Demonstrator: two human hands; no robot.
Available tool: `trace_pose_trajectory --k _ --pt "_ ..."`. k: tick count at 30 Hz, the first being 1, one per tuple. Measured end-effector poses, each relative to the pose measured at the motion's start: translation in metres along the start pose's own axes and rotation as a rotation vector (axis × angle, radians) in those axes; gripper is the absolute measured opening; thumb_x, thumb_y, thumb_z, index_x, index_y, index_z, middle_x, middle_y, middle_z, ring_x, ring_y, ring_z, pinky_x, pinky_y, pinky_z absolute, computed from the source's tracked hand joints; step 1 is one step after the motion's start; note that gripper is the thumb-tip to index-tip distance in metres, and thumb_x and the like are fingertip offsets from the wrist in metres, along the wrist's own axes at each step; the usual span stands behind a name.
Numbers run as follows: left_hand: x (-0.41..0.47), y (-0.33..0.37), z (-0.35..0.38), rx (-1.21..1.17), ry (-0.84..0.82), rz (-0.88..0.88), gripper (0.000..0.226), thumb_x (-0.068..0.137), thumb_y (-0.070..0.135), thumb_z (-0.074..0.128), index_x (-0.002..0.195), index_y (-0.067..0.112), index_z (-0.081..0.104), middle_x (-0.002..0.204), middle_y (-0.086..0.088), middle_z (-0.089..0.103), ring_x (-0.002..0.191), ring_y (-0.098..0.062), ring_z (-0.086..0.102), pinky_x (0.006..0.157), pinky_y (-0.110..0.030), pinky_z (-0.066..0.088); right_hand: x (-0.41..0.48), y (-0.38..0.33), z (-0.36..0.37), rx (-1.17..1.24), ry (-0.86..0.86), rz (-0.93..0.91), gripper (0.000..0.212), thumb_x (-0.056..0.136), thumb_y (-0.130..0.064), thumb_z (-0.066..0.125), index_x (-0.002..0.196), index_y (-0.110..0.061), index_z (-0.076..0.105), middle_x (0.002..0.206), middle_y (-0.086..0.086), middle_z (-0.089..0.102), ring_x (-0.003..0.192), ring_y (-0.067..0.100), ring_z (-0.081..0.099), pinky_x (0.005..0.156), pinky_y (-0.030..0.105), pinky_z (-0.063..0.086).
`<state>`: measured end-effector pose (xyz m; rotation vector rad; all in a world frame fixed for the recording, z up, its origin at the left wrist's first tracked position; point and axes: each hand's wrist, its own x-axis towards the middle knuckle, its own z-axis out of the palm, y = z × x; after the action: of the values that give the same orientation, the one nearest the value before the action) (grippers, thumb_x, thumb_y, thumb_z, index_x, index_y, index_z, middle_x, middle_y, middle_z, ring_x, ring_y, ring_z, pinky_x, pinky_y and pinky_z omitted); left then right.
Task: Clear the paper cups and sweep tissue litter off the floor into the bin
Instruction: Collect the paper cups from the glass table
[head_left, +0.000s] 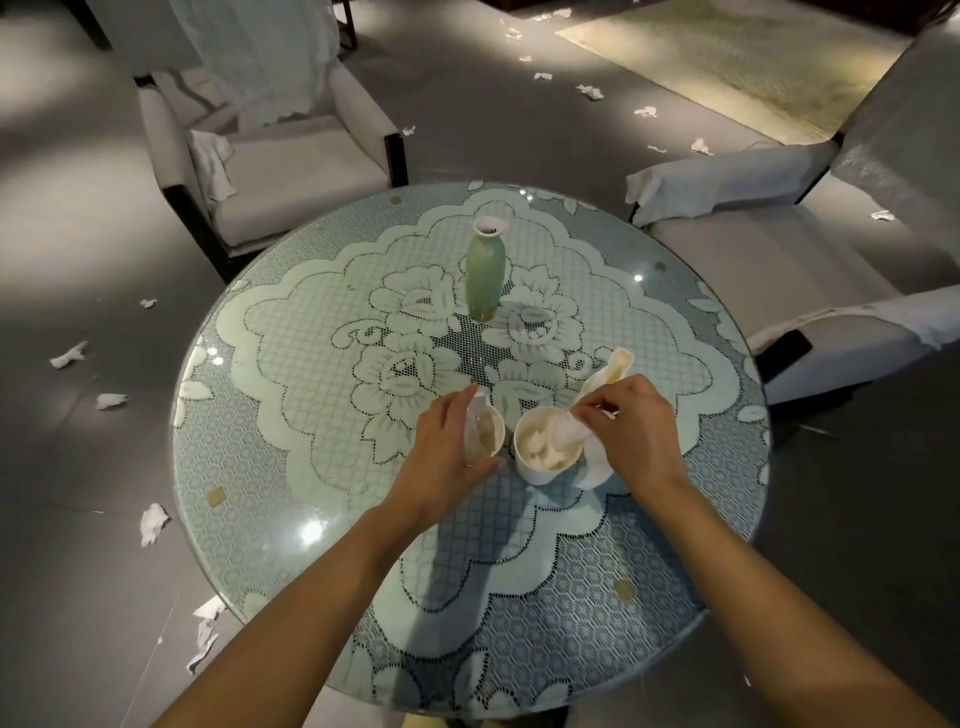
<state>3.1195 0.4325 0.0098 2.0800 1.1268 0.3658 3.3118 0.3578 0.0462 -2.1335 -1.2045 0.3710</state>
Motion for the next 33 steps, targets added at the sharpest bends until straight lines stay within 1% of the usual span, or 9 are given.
trace_pose_trajectory --k 5,9,15,18,20,23,27,31,33 --pt "0.0 0.001 0.0 0.012 0.005 0.004 0.089 0.081 0.032 0.071 0.149 0.022 0.015 0.147 -0.004 0.024 0.132 -0.022 0.026 0.106 -0.037 0.034 0.005 -0.014 -0.012 0.257 0.253 0.094 0.005 0.086 -0.015 0.069 0.089 -0.013 0.072 0.098 0.003 0.058 0.081 0.01 0.057 0.072 0.003 0.041" --pt "0.0 0.0 -0.002 0.014 0.008 0.005 0.088 0.082 0.032 0.071 0.149 0.022 0.016 0.146 -0.003 0.024 0.131 -0.021 0.028 0.103 -0.035 0.034 0.008 -0.035 -0.009 0.49 0.358 0.067 0.004 0.087 -0.016 0.068 0.085 -0.02 0.067 0.098 0.002 0.06 0.076 -0.009 0.057 0.071 0.005 0.044" --pt "-0.002 -0.004 -0.004 0.01 0.016 0.012 0.087 0.083 0.032 0.07 0.149 0.022 0.016 0.146 -0.002 0.026 0.131 -0.02 0.027 0.104 -0.032 0.029 -0.012 -0.013 0.024 0.155 0.027 -0.15 0.01 0.086 -0.014 0.068 0.086 -0.004 0.069 0.098 0.006 0.061 0.077 -0.002 0.054 0.074 -0.001 0.036" --pt "-0.001 -0.002 -0.004 0.003 0.013 0.003 0.088 0.082 0.031 0.07 0.149 0.022 0.015 0.146 -0.002 0.025 0.131 -0.021 0.026 0.105 -0.035 0.031 -0.023 -0.001 0.031 0.046 -0.048 -0.204 0.034 0.092 -0.033 0.057 0.088 -0.004 0.074 0.103 0.005 0.065 0.094 0.014 0.059 0.095 0.019 0.039" --pt "-0.001 -0.002 -0.004 -0.006 0.01 -0.005 0.088 0.082 0.031 0.07 0.149 0.023 0.015 0.147 -0.002 0.025 0.132 -0.021 0.026 0.105 -0.035 0.03 -0.023 0.005 0.035 -0.09 -0.077 -0.203 0.058 0.09 -0.051 0.035 0.085 -0.011 0.077 0.113 0.001 0.064 0.112 0.018 0.054 0.11 0.041 0.024" --pt "-0.001 -0.002 -0.004 0.002 0.012 -0.001 0.087 0.082 0.032 0.07 0.149 0.022 0.014 0.147 -0.003 0.025 0.132 -0.022 0.026 0.107 -0.037 0.03 -0.024 0.011 0.039 -0.176 -0.141 -0.172 0.061 0.091 -0.053 0.028 0.088 -0.018 0.078 0.131 -0.002 0.053 0.131 0.015 0.033 0.107 0.031 0.004" --pt "-0.001 -0.002 -0.003 -0.009 0.014 -0.002 0.086 0.083 0.031 0.069 0.149 0.023 0.015 0.147 -0.002 0.024 0.133 -0.022 0.025 0.107 -0.037 0.03 -0.029 0.017 0.039 -0.094 -0.032 -0.174 0.053 0.088 -0.053 0.032 0.087 -0.023 0.076 0.127 0.002 0.054 0.126 0.018 0.033 0.094 0.022 0.008" --pt "0.001 0.0 -0.001 -0.02 0.015 -0.012 0.088 0.082 0.03 0.071 0.149 0.022 0.014 0.147 -0.002 0.022 0.133 -0.022 0.025 0.107 -0.038 0.03 -0.019 0.021 0.032 -0.137 0.131 -0.131 0.053 0.086 -0.055 0.037 0.118 -0.024 0.066 0.129 0.005 0.052 0.121 0.017 0.029 0.094 0.033 0.018" --pt "0.003 0.003 0.002 -0.025 0.016 -0.014 0.09 0.081 0.028 0.073 0.149 0.021 0.015 0.146 -0.003 0.024 0.132 -0.022 0.025 0.107 -0.035 0.029 -0.013 0.022 0.024 -0.169 0.091 -0.066 0.057 0.085 -0.059 0.04 0.131 -0.028 0.054 0.136 0.001 0.047 0.125 0.017 0.027 0.097 0.034 0.018"
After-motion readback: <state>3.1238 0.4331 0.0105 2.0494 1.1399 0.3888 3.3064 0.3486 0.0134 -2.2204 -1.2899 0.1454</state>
